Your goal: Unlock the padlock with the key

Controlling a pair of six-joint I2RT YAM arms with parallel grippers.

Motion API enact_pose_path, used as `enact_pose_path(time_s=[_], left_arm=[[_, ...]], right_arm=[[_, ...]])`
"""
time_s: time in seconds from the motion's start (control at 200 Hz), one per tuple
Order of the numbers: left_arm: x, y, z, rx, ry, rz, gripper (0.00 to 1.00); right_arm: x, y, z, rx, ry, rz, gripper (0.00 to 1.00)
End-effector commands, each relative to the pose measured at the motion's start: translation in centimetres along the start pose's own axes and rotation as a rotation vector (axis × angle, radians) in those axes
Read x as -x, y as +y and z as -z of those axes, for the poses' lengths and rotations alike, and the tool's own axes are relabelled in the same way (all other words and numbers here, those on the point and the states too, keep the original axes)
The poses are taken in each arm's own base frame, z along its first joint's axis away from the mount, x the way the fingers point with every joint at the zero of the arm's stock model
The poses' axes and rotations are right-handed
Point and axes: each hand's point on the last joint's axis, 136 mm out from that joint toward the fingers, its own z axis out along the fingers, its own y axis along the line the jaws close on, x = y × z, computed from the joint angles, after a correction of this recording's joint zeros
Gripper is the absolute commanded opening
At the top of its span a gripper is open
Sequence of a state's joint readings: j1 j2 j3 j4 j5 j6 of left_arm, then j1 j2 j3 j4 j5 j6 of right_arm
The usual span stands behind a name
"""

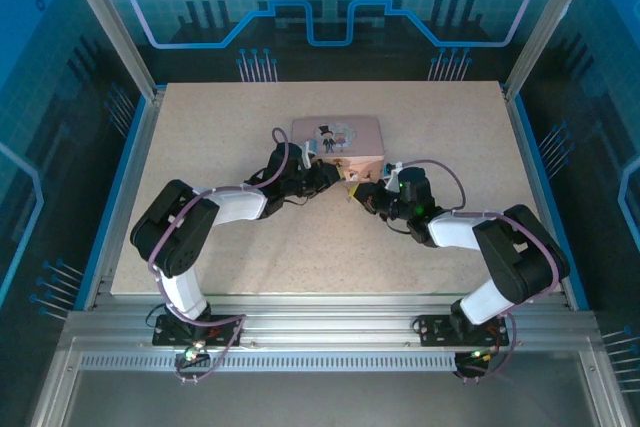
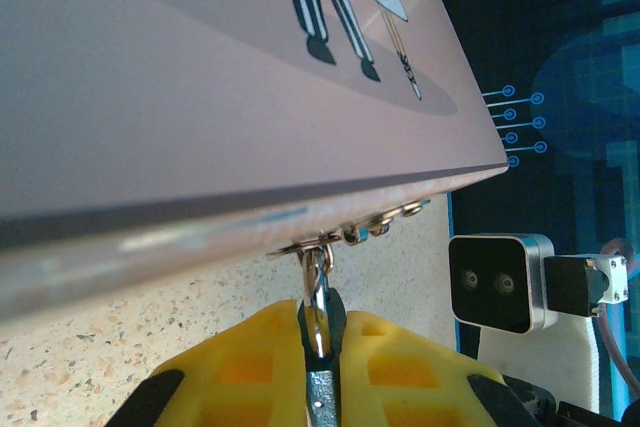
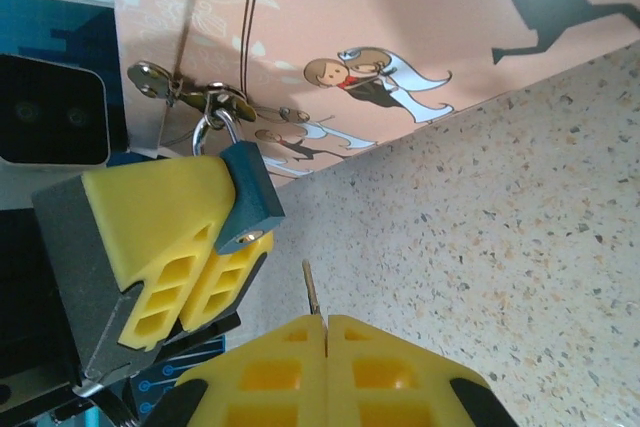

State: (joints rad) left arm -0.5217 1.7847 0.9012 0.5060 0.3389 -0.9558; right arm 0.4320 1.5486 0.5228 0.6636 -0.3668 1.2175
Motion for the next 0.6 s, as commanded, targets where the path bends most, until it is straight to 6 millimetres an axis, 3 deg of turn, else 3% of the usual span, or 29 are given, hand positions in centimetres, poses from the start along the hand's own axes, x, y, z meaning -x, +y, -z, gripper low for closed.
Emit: enact_pose_path(time_s=[0.0, 0.595], left_arm=[[1.6, -4.2, 0.5, -0.120, -0.036, -0.043, 0.05], [1.4, -3.8, 0.4, -0.120, -0.031, -0.032, 0.08]], right_arm=[[0.3, 1.5, 0.2, 0.041, -0.029, 0.014, 0.00], [0.5, 3.1, 0.0, 0.084, -0.030, 0.035, 0.00]])
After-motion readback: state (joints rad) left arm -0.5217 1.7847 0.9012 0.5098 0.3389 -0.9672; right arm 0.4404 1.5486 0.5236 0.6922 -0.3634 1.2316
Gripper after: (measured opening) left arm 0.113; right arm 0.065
